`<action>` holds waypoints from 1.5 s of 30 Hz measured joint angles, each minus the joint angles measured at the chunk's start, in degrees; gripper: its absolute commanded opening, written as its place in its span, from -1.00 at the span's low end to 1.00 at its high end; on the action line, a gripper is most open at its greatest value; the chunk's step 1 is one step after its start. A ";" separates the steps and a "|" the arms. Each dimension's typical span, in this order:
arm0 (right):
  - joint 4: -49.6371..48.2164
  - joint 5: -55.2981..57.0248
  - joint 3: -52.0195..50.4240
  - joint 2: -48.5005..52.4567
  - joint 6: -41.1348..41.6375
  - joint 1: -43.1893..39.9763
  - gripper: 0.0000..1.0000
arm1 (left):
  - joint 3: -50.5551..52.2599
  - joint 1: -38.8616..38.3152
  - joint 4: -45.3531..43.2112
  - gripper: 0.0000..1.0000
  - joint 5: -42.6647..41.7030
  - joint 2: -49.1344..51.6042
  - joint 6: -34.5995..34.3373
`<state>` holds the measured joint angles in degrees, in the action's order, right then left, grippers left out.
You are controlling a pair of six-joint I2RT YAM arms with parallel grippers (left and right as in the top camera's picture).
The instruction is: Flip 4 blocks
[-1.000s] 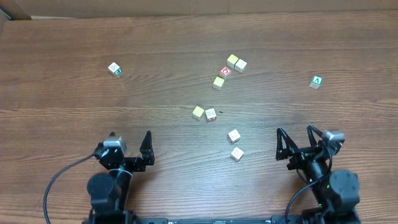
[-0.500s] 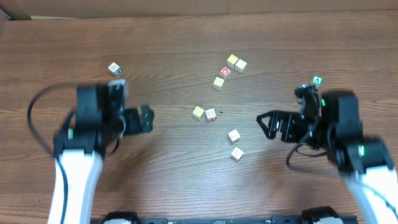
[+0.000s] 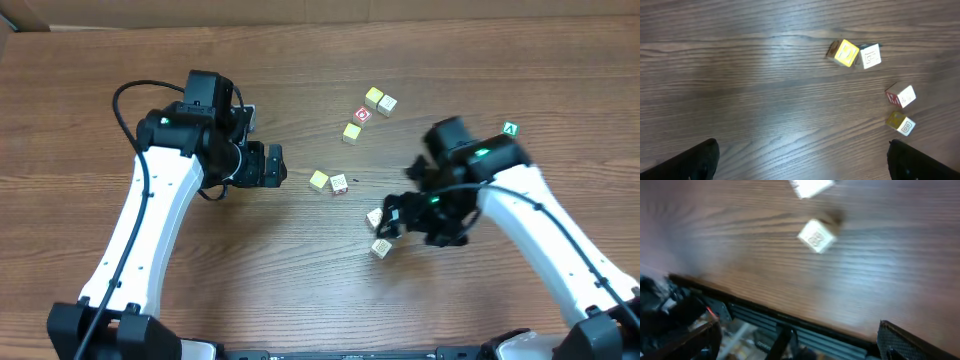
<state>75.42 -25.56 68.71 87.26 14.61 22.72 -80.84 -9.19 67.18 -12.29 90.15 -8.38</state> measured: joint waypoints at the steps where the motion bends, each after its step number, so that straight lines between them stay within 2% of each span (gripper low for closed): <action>1: -1.36 -0.37 0.00 0.00 0.04 1.51 1.00 | 0.00 0.00 0.09 1.00 -0.04 0.35 0.00; 5: -5.53 -3.34 -0.02 0.00 0.17 6.36 1.00 | 0.00 0.00 0.11 1.00 -0.15 1.09 0.00; 10: -8.59 -4.72 -0.44 0.00 2.75 8.44 1.00 | 0.00 0.00 0.11 1.00 -0.17 1.16 0.00; 13: -10.25 -1.29 -2.89 0.00 10.56 10.80 1.00 | 0.00 0.00 0.11 1.00 -0.17 1.16 0.00; 17: -17.70 4.26 -10.75 -0.07 22.60 14.40 0.92 | -0.02 0.00 0.04 1.00 -0.17 1.16 0.00; 21: -25.31 7.26 -18.14 -0.04 31.78 16.11 0.82 | -0.04 0.00 0.07 1.00 -0.17 1.16 0.00; 25: -28.83 11.08 -20.00 -0.04 35.63 16.09 0.68 | -0.04 0.00 0.09 1.00 -0.20 1.16 0.00; 29: -30.14 16.15 -20.00 -0.04 37.35 16.09 0.31 | -0.04 0.00 0.09 1.00 -0.20 1.16 0.00; 38: -33.94 21.99 -21.64 -0.04 42.49 16.04 0.31 | -0.04 0.00 0.09 1.00 -0.20 1.16 0.00; 41: -35.69 22.60 -22.91 0.02 43.87 16.04 0.25 | -0.04 0.00 0.09 1.00 -0.20 1.16 0.02; 45: -37.55 23.02 -23.08 0.92 45.35 16.06 0.01 | -0.04 0.00 0.13 1.00 -0.20 1.16 0.00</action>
<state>37.87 -2.55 45.63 88.18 59.96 38.79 -80.88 -9.19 67.31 -12.49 91.31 -8.38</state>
